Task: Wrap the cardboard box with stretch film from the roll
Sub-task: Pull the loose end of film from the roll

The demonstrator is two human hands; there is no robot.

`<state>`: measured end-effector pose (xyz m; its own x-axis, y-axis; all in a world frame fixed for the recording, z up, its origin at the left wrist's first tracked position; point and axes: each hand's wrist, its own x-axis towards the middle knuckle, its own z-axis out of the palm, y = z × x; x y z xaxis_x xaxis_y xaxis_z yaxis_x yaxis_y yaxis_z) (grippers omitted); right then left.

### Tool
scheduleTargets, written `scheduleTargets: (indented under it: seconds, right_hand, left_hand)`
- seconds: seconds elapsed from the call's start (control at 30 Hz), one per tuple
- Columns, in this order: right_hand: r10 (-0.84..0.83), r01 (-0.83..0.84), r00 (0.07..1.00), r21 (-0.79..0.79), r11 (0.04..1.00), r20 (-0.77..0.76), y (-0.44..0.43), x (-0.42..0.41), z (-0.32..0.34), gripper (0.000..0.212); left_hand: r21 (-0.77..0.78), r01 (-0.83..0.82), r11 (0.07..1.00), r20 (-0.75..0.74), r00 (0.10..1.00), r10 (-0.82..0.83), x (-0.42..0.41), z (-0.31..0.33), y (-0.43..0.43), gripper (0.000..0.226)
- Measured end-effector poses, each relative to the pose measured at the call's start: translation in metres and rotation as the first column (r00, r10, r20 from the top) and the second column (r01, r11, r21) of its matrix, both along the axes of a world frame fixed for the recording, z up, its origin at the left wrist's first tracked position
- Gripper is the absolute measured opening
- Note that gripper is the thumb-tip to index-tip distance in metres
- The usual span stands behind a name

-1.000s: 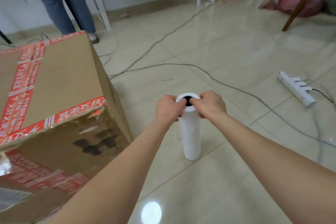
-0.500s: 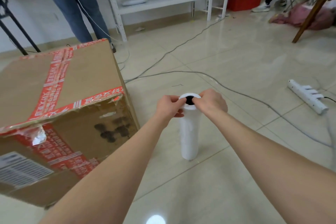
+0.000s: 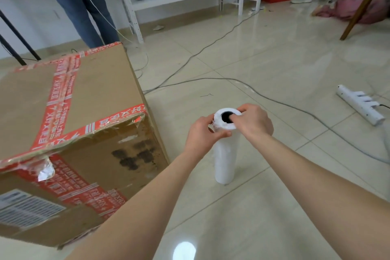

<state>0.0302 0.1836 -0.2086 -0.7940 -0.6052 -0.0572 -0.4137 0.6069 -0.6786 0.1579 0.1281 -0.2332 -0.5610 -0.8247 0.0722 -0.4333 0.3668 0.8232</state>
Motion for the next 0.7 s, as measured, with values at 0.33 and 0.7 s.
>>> scheduleTargets:
  seconds: [0.33, 0.7]
  right_hand:
    - [-0.075, 0.076, 0.988, -0.004, 0.997, 0.133, 0.001, 0.026, 0.009, 0.031]
    - [0.106, -0.097, 0.958, 0.047, 0.994, -0.266, 0.015, 0.043, 0.008, 0.027]
  left_hand:
    - [0.146, 0.061, 0.987, -0.092, 0.995, -0.048, 0.016, 0.004, -0.017, 0.03]
    - [0.108, -0.004, 0.994, -0.158, 0.987, 0.021, 0.019, -0.012, -0.017, 0.007]
